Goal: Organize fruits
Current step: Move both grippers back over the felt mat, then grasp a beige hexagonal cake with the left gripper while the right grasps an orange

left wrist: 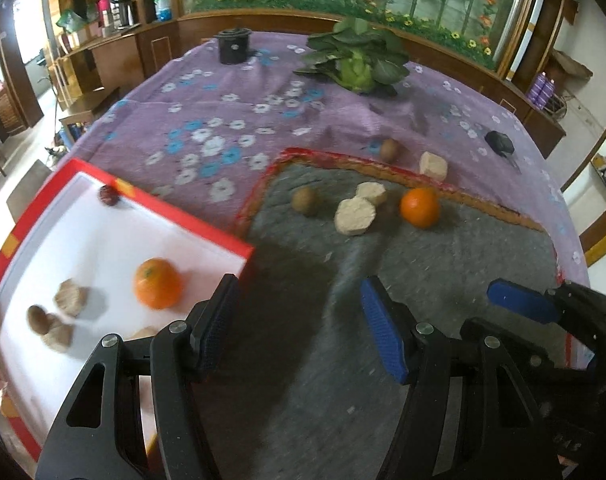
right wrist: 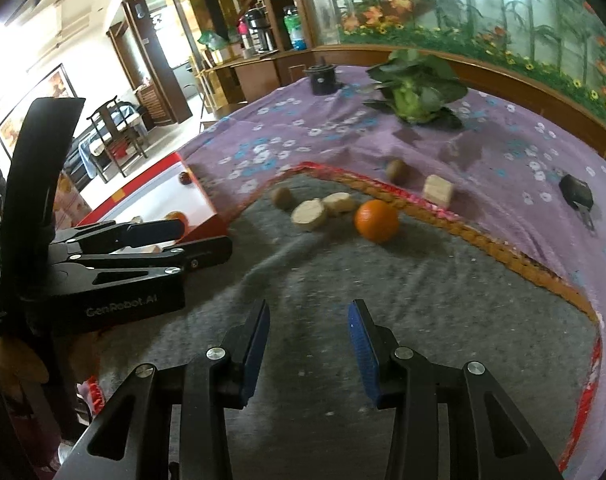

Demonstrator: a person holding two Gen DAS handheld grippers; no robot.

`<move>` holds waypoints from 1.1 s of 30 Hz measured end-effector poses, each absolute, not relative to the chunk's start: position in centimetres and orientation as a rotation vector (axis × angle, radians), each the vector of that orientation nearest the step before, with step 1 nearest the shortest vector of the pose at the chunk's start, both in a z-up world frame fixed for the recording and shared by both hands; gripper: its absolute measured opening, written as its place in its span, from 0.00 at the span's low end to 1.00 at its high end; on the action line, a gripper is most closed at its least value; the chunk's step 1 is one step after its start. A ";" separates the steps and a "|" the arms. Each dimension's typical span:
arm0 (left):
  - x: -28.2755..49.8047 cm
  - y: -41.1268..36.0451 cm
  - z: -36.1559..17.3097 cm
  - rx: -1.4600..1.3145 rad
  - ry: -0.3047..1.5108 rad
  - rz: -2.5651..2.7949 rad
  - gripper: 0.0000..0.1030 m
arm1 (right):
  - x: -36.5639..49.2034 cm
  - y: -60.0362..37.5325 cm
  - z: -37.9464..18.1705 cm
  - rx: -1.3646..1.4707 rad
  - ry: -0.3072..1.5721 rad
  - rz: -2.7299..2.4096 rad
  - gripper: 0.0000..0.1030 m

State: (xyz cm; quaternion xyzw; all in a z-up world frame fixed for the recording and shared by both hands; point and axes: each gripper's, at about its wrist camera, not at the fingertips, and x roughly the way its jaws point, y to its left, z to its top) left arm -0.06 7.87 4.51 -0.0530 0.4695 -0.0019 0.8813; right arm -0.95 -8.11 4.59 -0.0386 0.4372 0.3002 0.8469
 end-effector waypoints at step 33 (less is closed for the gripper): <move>5.9 5.5 1.7 -0.109 0.988 -0.065 0.27 | 2.8 -10.3 3.0 -0.063 0.954 0.595 0.41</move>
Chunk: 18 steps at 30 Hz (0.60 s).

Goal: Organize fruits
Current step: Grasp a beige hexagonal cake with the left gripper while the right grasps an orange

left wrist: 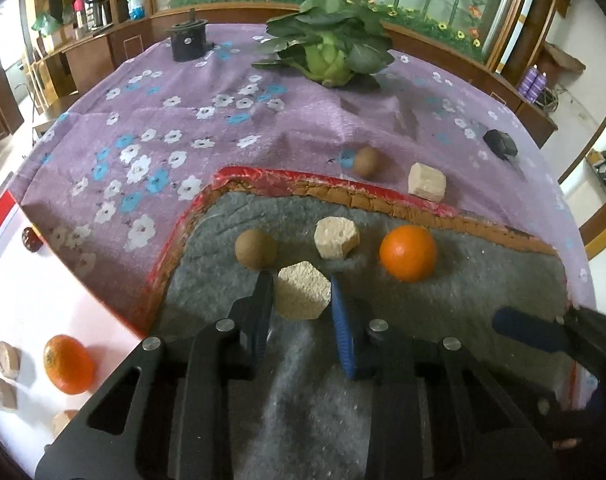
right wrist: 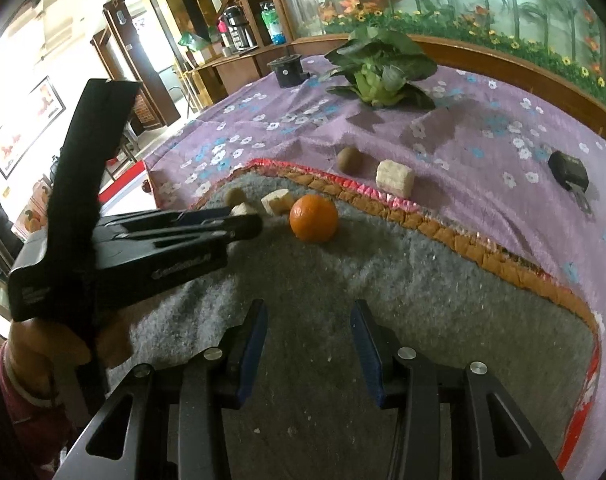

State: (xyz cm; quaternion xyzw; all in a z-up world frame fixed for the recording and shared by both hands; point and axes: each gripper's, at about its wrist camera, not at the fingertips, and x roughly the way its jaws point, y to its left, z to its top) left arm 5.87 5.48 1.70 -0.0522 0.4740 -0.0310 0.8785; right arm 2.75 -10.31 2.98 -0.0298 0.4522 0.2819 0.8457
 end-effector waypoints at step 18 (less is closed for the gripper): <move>1.7 7.0 4.0 -0.094 0.936 -0.044 0.27 | 8.0 -5.5 1.2 -0.190 0.963 0.550 0.32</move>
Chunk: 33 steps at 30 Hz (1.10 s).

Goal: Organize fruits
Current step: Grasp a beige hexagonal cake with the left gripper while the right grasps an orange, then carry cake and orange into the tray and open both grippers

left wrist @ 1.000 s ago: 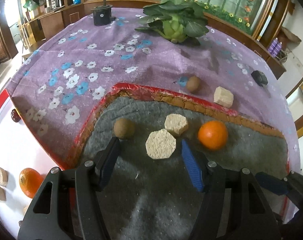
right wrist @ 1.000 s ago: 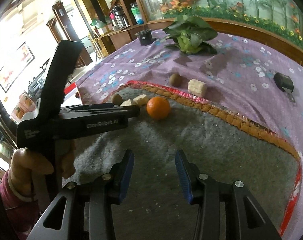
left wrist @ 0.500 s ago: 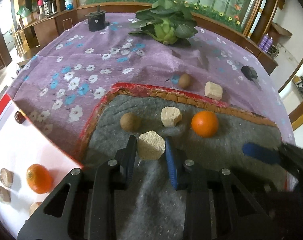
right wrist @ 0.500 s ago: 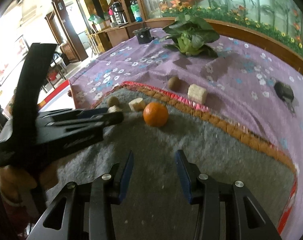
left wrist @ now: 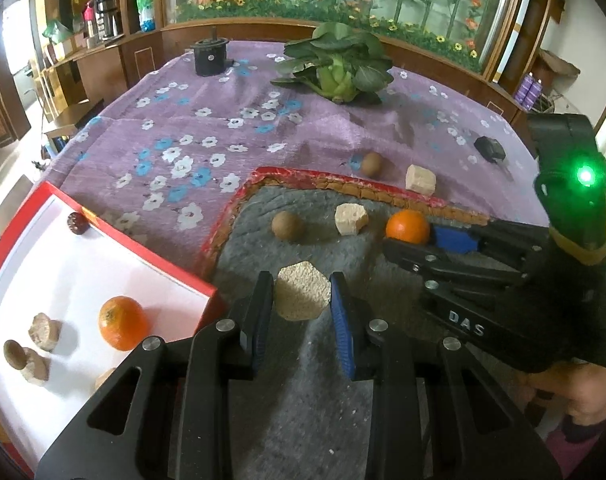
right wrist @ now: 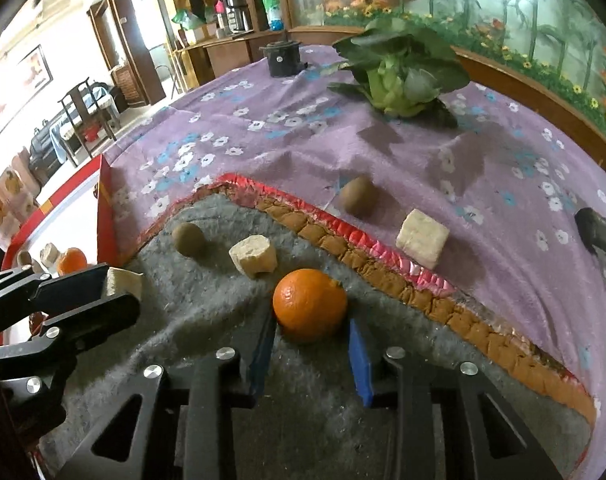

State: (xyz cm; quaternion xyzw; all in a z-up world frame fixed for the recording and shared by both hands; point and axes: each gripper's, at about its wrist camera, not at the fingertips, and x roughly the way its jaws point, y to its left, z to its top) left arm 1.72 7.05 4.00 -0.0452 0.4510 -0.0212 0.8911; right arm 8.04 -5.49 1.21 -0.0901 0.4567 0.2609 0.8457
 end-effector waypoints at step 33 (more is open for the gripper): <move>-5.8 10.6 5.5 -0.060 0.873 0.031 0.27 | -3.4 -4.0 4.7 -0.159 0.887 0.595 0.32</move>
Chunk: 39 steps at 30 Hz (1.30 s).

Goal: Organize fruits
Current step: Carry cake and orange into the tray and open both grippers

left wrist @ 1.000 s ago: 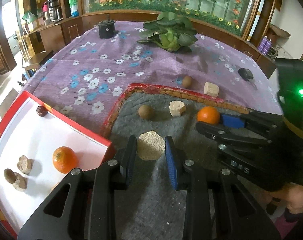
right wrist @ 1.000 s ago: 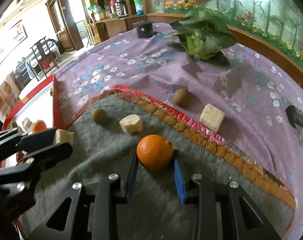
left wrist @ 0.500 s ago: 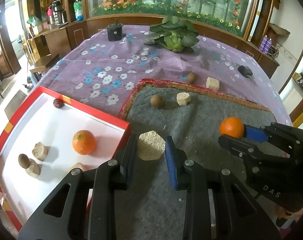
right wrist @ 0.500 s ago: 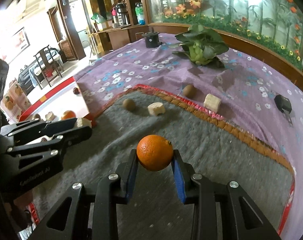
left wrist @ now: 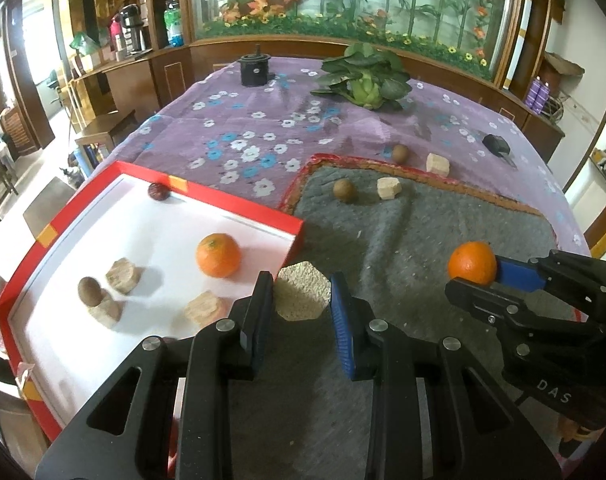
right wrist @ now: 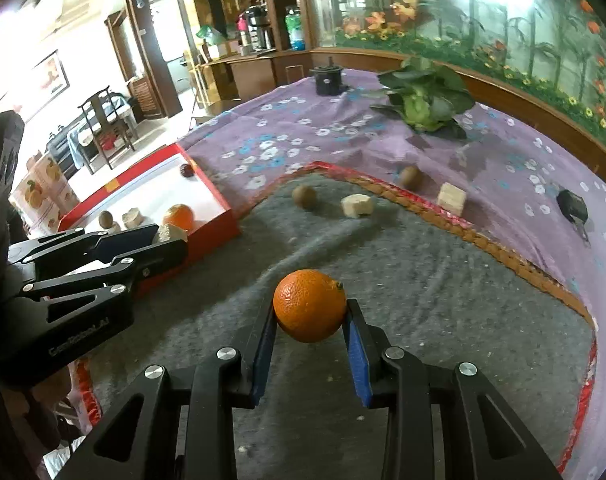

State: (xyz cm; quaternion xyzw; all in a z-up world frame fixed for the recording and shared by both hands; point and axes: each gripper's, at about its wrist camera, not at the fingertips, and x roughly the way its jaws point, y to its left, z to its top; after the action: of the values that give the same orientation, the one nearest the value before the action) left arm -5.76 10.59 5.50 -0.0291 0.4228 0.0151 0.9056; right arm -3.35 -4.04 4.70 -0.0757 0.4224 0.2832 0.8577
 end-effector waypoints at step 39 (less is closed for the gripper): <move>-11.3 23.1 5.9 -0.176 0.841 0.276 0.27 | -6.7 10.1 5.4 -0.343 0.865 0.861 0.32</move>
State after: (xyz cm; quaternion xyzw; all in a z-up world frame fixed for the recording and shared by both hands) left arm -11.31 23.05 5.85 -0.0852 0.4065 0.1336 0.8998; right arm -6.70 10.08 5.36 -0.1601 0.4042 0.4021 0.8058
